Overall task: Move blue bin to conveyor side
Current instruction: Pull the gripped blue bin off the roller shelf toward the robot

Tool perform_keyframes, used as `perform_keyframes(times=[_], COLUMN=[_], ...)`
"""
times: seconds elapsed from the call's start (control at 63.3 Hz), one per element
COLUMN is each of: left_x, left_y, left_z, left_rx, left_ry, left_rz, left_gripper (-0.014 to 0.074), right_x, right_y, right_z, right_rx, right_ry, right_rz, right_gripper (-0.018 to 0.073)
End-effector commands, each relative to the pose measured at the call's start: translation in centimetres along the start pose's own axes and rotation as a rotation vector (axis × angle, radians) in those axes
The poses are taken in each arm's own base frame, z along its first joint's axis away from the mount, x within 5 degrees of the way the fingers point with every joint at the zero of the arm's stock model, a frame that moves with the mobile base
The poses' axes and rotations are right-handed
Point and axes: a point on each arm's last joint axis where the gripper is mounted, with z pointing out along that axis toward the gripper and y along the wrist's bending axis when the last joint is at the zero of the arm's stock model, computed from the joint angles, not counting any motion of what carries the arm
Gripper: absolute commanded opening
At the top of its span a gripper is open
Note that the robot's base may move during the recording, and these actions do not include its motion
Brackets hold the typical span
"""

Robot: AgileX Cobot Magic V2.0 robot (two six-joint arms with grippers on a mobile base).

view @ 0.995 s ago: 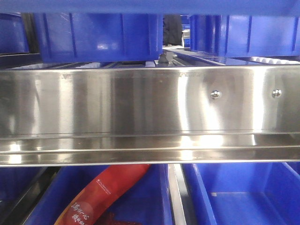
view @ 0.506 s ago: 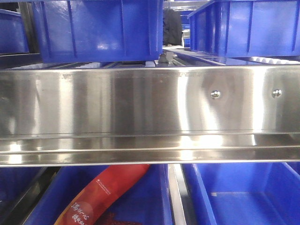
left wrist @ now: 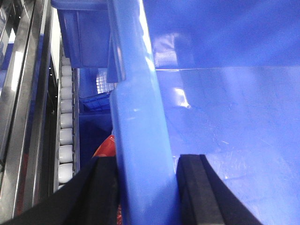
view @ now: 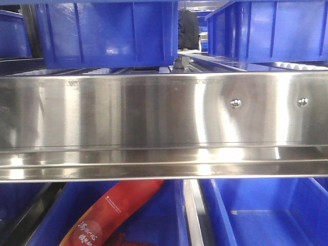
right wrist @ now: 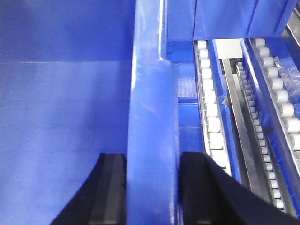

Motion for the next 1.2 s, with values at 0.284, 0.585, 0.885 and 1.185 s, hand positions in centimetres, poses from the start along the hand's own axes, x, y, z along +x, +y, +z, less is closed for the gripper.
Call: perform_keyframes(times=[0.284, 0.585, 0.885, 1.185], left_x=[-0.68, -0.68, -0.68, -0.68], left_y=[-0.14, -0.14, -0.14, -0.14], left_z=[-1.28, -1.28, -1.28, -1.28], left_rx=[-0.008, -0.008, -0.008, -0.008], left_ry=[-0.111, -0.111, -0.111, -0.111], left_rz=[0.035, 0.035, 0.035, 0.035], left_gripper=[-0.002, -0.002, -0.002, -0.002], right_x=[-0.88, -0.88, -0.88, -0.88], right_y=[-0.59, -0.59, -0.59, -0.59], right_z=[-1.35, -1.35, -1.35, -1.35], right_rx=[0.048, 0.048, 0.048, 0.048], right_ry=[-0.135, -0.135, -0.135, -0.135], right_rz=[-0.016, -0.016, -0.016, -0.016], right_gripper=[-0.0079, -0.0079, -0.0079, -0.0079])
